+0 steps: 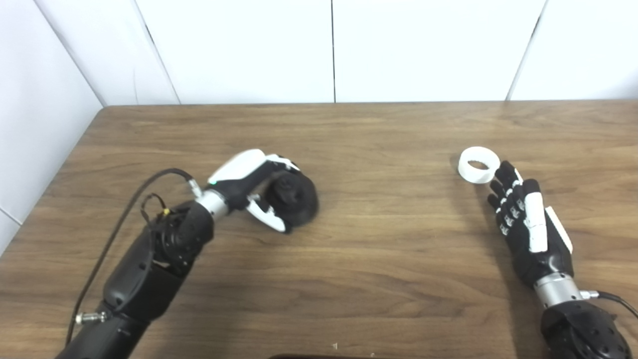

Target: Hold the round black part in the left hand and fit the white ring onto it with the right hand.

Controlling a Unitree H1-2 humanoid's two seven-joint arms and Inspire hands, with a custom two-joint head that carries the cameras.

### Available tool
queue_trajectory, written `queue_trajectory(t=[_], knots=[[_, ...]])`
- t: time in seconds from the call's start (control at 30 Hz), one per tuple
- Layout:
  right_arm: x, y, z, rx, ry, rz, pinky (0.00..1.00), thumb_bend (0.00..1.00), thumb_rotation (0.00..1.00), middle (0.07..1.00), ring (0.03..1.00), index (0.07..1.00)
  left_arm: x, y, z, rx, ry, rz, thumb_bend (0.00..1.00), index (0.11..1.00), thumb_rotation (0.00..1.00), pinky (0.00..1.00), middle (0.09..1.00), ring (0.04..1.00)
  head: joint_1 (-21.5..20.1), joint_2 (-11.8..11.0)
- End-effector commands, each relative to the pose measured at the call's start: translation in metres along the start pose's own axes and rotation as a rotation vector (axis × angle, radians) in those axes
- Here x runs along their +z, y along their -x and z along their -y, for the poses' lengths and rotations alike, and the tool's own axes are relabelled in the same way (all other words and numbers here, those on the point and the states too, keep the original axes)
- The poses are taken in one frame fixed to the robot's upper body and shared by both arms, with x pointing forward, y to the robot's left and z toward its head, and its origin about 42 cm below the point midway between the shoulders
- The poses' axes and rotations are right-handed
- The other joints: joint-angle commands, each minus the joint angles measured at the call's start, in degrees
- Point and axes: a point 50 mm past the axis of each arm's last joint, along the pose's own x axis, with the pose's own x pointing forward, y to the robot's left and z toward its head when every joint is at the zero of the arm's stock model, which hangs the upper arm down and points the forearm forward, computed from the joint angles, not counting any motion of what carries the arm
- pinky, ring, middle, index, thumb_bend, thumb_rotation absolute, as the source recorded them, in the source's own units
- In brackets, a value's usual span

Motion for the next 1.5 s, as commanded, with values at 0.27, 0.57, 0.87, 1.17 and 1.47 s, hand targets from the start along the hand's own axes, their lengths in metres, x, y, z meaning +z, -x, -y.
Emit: queue_trajectory(t=[0.27, 0.57, 0.87, 1.17, 1.47], knots=[[0.017, -0.006, -0.006, 0.021, 0.012, 0.069, 1.00, 0.64, 1.00, 1.000, 1.000, 1.000, 0.043, 0.001, 0.008, -0.020, -0.082, 0.153, 0.52, 0.496, 0.08, 0.86, 0.882, 0.960, -0.68, 0.18], [0.018, -0.004, -0.006, 0.020, 0.016, 0.070, 1.00, 0.63, 1.00, 1.000, 1.000, 1.000, 0.063, 0.001, 0.027, -0.050, -0.076, 0.205, 0.52, 0.496, 0.08, 0.88, 0.886, 0.966, -1.10, 0.41], [0.022, -0.005, -0.003, 0.010, 0.017, 0.072, 1.00, 0.65, 1.00, 1.000, 1.000, 1.000, 0.073, 0.003, 0.036, -0.064, -0.061, 0.222, 0.52, 0.496, 0.08, 0.86, 0.890, 0.963, -1.76, 0.64], [0.043, -0.013, 0.006, -0.065, 0.133, 0.135, 0.96, 0.63, 0.91, 0.956, 0.984, 0.959, 0.069, 0.004, 0.037, -0.071, -0.056, 0.212, 0.52, 0.496, 0.08, 0.87, 0.895, 0.972, -2.01, 0.79], [0.117, -0.081, 0.018, -0.136, 0.757, 0.330, 0.84, 0.83, 0.34, 0.854, 0.875, 0.734, 0.064, 0.001, 0.040, -0.076, -0.051, 0.205, 0.52, 0.496, 0.08, 0.88, 0.898, 0.978, -2.87, 0.27]])
